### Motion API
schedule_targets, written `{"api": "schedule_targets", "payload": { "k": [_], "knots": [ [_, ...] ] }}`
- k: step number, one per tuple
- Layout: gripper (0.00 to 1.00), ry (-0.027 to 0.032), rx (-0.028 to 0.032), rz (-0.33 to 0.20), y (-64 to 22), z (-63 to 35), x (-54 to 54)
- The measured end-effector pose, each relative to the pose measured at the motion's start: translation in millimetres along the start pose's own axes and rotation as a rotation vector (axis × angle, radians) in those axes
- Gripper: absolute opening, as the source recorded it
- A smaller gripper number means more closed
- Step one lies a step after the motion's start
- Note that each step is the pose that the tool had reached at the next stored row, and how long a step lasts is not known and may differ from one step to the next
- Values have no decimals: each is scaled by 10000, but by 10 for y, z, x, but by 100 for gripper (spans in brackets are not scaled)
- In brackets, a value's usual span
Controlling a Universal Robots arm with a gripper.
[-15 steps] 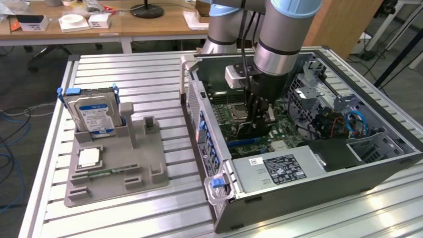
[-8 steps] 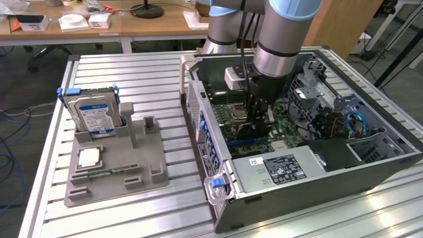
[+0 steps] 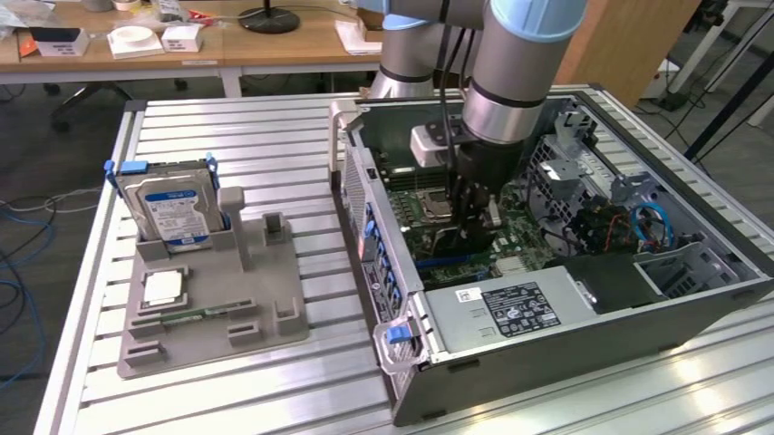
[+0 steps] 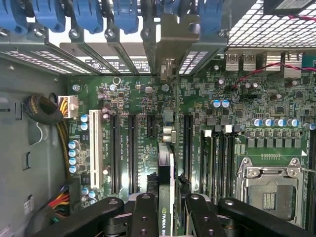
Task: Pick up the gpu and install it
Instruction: 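Insert the gpu into the slot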
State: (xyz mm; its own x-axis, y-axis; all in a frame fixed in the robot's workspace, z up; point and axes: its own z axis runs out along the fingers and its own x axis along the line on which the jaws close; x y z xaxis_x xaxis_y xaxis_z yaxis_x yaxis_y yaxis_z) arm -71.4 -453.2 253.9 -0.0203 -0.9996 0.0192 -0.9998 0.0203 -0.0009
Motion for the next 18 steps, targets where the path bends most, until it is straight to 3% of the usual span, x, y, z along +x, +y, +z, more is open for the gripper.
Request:
{"api": "schedule_targets", "payload": {
  "k": [18],
  "knots": [
    [26, 4, 0, 0, 2, 49, -1]
  ]
}}
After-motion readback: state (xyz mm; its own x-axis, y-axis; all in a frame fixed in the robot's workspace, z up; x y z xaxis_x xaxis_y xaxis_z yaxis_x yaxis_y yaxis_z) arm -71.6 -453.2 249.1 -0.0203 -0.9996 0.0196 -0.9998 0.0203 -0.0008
